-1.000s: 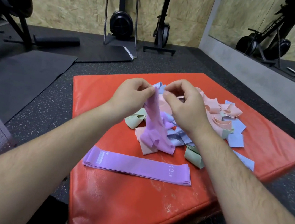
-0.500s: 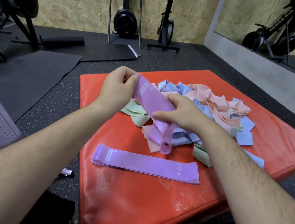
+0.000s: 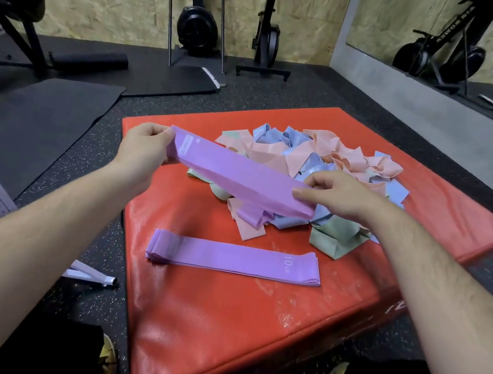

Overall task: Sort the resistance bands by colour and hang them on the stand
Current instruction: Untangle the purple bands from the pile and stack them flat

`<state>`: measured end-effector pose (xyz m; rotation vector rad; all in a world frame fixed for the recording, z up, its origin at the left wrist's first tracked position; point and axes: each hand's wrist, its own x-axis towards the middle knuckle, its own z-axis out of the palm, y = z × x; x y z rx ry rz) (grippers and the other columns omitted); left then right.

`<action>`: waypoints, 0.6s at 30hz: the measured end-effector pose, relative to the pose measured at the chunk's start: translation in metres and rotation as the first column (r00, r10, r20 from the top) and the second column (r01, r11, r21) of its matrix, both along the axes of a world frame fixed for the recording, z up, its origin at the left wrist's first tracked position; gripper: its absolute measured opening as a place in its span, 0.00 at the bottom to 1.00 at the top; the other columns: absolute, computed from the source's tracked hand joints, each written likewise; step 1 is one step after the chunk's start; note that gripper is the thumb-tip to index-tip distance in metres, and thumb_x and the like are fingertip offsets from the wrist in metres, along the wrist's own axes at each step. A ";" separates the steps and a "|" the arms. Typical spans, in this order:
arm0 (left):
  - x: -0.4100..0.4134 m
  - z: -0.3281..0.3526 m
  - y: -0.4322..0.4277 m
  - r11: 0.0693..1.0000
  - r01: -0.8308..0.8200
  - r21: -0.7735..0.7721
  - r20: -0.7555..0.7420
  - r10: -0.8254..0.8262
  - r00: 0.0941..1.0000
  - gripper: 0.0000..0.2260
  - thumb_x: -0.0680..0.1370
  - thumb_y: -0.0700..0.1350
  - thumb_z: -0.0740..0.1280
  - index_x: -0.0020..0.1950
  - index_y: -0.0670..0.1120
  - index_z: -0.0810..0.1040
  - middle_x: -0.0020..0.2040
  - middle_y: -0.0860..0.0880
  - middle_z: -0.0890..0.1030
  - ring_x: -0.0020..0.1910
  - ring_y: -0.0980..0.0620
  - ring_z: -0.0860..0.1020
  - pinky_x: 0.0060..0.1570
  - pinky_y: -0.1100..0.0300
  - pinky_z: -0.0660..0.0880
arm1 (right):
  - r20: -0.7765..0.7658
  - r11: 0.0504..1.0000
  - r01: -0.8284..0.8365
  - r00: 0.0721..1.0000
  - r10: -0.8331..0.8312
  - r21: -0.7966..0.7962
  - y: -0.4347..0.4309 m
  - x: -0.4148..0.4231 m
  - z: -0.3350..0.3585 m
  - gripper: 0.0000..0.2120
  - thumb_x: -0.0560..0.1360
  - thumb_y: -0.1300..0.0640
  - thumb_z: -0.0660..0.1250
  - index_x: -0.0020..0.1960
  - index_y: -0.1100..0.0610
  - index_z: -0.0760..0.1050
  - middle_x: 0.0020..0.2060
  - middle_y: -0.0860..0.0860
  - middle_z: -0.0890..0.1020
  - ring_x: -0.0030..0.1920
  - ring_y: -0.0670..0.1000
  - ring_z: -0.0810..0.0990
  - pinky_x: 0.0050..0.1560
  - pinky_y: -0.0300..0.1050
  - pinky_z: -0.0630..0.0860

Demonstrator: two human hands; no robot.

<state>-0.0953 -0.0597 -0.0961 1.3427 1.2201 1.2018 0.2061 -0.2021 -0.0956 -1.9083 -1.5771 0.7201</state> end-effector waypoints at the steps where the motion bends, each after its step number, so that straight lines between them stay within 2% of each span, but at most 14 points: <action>1: -0.003 -0.002 0.000 1.000 -0.001 -0.007 -0.005 0.001 1.000 0.11 0.82 0.40 0.64 0.40 0.45 0.75 0.38 0.46 0.78 0.36 0.50 0.76 0.39 0.56 0.78 | -0.028 1.000 0.015 0.999 -0.014 0.013 -0.003 0.002 -0.001 0.12 0.76 0.48 0.72 0.42 0.56 0.80 0.32 0.41 0.78 0.33 0.39 0.73 0.37 0.31 0.70; 3: -0.008 -0.005 0.000 1.000 0.007 -0.013 -0.017 -0.008 1.000 0.10 0.82 0.41 0.64 0.40 0.46 0.76 0.40 0.45 0.78 0.37 0.48 0.76 0.41 0.54 0.78 | -0.141 0.998 0.042 0.989 -0.036 0.037 -0.009 0.003 -0.003 0.09 0.78 0.52 0.71 0.42 0.56 0.81 0.32 0.41 0.80 0.36 0.40 0.76 0.42 0.32 0.74; 5: -0.012 -0.009 -0.003 1.000 0.020 -0.014 -0.030 -0.020 0.999 0.09 0.82 0.40 0.64 0.41 0.45 0.76 0.40 0.46 0.78 0.37 0.48 0.76 0.41 0.55 0.78 | -0.256 0.996 0.064 0.966 -0.047 0.061 -0.015 0.003 -0.004 0.05 0.78 0.59 0.71 0.43 0.57 0.81 0.35 0.46 0.82 0.38 0.45 0.80 0.46 0.38 0.79; 8: -0.017 -0.015 -0.007 0.999 0.040 -0.009 -0.048 -0.040 0.998 0.08 0.81 0.38 0.64 0.42 0.44 0.76 0.39 0.46 0.78 0.34 0.50 0.77 0.39 0.57 0.78 | -0.208 0.984 0.115 0.974 -0.086 0.133 -0.024 0.004 -0.005 0.05 0.76 0.62 0.73 0.43 0.53 0.82 0.36 0.47 0.83 0.38 0.46 0.81 0.45 0.41 0.79; 11: -0.022 -0.021 -0.016 0.997 0.068 -0.020 -0.081 -0.069 0.994 0.06 0.81 0.37 0.65 0.44 0.45 0.75 0.39 0.45 0.78 0.32 0.52 0.76 0.38 0.58 0.77 | -0.154 0.973 0.164 0.978 -0.139 0.162 -0.034 0.003 -0.004 0.08 0.73 0.61 0.75 0.46 0.48 0.82 0.39 0.46 0.83 0.35 0.42 0.82 0.42 0.34 0.77; 13: -0.026 -0.026 -0.022 0.996 0.081 -0.024 -0.098 -0.083 0.992 0.06 0.80 0.37 0.67 0.46 0.47 0.74 0.42 0.45 0.78 0.34 0.51 0.77 0.37 0.57 0.78 | -0.176 0.969 0.190 0.971 -0.162 0.160 -0.041 -0.002 -0.004 0.12 0.73 0.63 0.76 0.51 0.49 0.81 0.42 0.46 0.82 0.33 0.39 0.81 0.36 0.28 0.73; 14: -0.028 -0.028 -0.026 0.996 0.090 -0.018 -0.111 -0.091 0.990 0.07 0.80 0.37 0.68 0.47 0.48 0.73 0.42 0.45 0.77 0.34 0.51 0.77 0.38 0.56 0.78 | -0.199 0.966 0.205 0.965 -0.173 0.159 -0.043 -0.004 -0.006 0.15 0.72 0.65 0.76 0.54 0.51 0.79 0.44 0.47 0.80 0.34 0.40 0.81 0.35 0.28 0.74; 16: -0.034 -0.032 -0.033 0.992 0.129 -0.002 -0.145 -0.128 0.981 0.09 0.79 0.37 0.69 0.47 0.50 0.72 0.40 0.45 0.77 0.33 0.52 0.77 0.39 0.54 0.78 | -0.277 0.961 0.245 0.939 -0.202 0.129 -0.047 -0.006 -0.010 0.21 0.70 0.68 0.76 0.58 0.53 0.76 0.47 0.51 0.79 0.36 0.47 0.82 0.36 0.35 0.80; 18: -0.041 -0.037 -0.041 0.985 0.171 0.009 -0.194 -0.166 0.967 0.10 0.79 0.36 0.69 0.47 0.50 0.73 0.37 0.46 0.78 0.29 0.55 0.77 0.38 0.55 0.78 | -0.349 0.964 0.262 0.908 -0.232 0.042 -0.053 -0.008 -0.015 0.24 0.69 0.71 0.76 0.58 0.55 0.71 0.41 0.55 0.77 0.36 0.52 0.80 0.39 0.44 0.84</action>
